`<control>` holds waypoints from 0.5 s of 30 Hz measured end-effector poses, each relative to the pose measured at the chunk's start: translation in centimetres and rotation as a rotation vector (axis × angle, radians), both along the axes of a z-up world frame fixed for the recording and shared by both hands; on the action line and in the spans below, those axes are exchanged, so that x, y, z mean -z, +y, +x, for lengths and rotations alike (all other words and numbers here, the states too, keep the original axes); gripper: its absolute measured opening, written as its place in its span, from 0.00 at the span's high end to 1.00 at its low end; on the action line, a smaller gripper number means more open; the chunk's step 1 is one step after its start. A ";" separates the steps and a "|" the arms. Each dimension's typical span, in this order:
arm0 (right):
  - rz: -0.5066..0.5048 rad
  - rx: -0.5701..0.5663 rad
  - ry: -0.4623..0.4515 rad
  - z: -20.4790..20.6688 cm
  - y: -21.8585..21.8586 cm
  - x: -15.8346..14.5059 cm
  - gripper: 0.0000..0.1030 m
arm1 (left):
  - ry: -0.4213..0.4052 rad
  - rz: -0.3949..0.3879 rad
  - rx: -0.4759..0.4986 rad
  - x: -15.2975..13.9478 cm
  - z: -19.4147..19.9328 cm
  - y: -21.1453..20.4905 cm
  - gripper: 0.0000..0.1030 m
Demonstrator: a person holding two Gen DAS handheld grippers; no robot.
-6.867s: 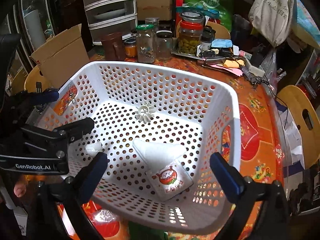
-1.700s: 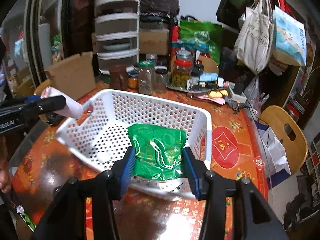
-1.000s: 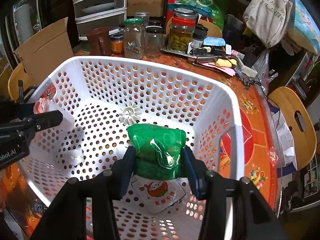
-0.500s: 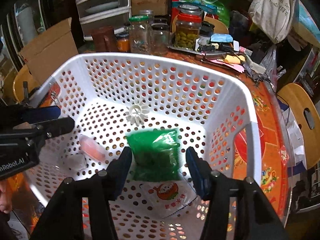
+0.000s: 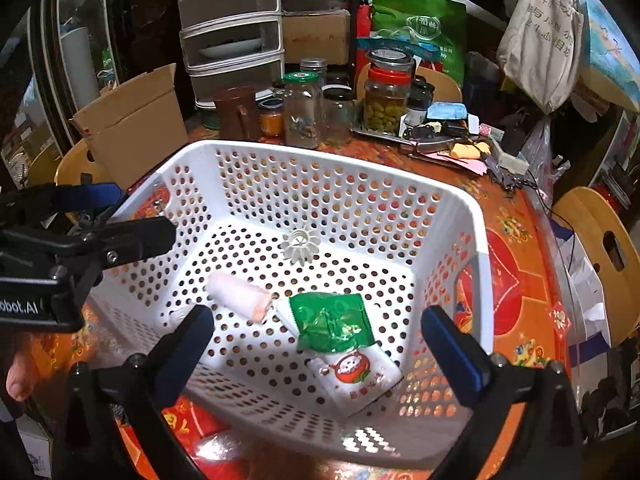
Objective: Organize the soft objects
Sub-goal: 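Open the left tool releasing the towel while the right tool releases the packet into the basket, then move the left tool to the black knit glove while the right tool approaches the clear plastic cup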
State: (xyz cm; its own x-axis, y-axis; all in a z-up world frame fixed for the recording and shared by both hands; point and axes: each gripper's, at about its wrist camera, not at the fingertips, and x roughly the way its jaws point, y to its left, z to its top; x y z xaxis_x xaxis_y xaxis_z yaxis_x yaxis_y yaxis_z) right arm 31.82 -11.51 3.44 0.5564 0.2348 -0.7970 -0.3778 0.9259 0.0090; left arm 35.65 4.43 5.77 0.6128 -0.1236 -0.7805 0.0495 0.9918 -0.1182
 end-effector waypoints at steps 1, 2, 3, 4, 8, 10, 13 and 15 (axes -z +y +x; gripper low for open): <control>-0.005 0.002 -0.006 -0.2 0.0 -0.1 0.00 | -0.005 0.005 -0.001 -0.2 -0.2 -0.1 0.03; -0.009 0.008 -0.015 -0.4 0.0 -0.2 0.00 | -0.010 0.012 -0.001 -0.2 -0.3 -0.2 0.00; -0.010 0.011 -0.021 -0.6 -0.1 -0.4 0.00 | -0.012 0.020 -0.004 -0.4 -0.4 -0.3 0.00; -0.009 0.015 -0.024 -0.7 -0.2 -0.5 0.00 | -0.011 0.027 -0.003 -0.6 -0.6 -0.4 0.00; 0.011 0.033 -0.034 -1.1 -1.1 -1.1 0.00 | -0.040 0.048 -0.012 -1.5 -1.6 -0.5 0.00; 0.015 0.039 -0.042 -1.6 -1.4 -1.3 0.00 | -0.052 0.064 -0.030 -2.1 -2.6 -0.3 0.00; 0.035 0.051 -0.049 -3.1 -2.4 -1.7 0.00 | -0.054 0.074 -0.017 -2.5 -5.2 0.3 0.00; 0.050 0.052 -0.066 -4.6 -3.1 -1.9 0.00 | -0.070 0.093 -0.023 -2.6 -7.7 0.8 0.00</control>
